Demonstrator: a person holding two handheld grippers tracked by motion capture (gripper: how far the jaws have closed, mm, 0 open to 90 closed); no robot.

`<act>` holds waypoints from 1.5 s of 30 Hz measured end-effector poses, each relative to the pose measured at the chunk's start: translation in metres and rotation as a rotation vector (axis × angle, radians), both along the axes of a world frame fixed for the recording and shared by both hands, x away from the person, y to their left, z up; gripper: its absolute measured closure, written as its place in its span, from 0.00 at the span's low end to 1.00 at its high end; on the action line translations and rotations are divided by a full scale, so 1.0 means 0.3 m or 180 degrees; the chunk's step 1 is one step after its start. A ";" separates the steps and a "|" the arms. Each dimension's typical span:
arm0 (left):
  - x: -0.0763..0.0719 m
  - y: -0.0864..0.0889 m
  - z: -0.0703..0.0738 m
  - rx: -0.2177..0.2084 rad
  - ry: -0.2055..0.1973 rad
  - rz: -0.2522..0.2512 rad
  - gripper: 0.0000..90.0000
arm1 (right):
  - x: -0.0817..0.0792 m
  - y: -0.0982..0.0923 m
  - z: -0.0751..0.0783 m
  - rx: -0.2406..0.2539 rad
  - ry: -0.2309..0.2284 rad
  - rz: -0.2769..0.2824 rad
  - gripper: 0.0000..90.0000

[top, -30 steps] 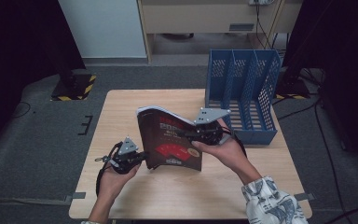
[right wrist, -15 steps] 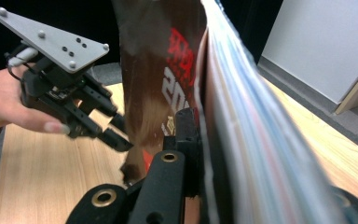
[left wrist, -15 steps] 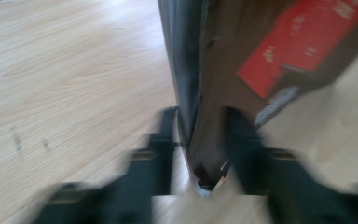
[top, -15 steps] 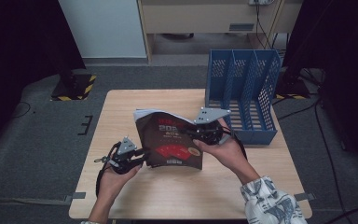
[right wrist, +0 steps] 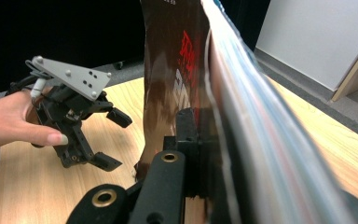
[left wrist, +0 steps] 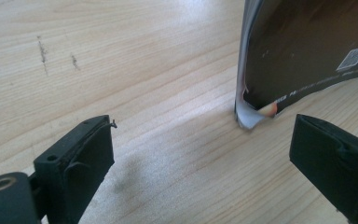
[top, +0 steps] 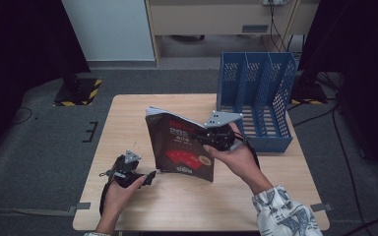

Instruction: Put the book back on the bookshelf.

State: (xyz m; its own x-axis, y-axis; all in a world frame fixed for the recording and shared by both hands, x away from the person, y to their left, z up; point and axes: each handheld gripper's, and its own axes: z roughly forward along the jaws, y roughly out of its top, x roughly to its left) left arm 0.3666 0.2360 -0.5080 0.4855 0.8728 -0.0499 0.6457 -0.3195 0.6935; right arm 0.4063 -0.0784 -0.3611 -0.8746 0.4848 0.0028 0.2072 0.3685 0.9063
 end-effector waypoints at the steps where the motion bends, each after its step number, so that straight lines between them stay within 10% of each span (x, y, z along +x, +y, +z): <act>1: 0.000 0.003 0.000 -0.0013 -0.0011 0.0001 0.05 | 0.001 -0.001 0.000 0.0006 0.0017 -0.0009 0.97; 45: 0.010 0.021 -0.045 0.0257 0.0207 0.0098 0.06 | 0.039 0.020 0.106 -0.0073 -0.0008 -0.0175 0.97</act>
State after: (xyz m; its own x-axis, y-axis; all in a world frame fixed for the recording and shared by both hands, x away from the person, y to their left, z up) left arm 0.3696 0.2422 -0.5216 0.4563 0.8898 -0.0095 0.6990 -0.3518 0.6226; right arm 0.4179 -0.0723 -0.3294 -0.8467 0.5319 -0.0110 0.2254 0.3773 0.8982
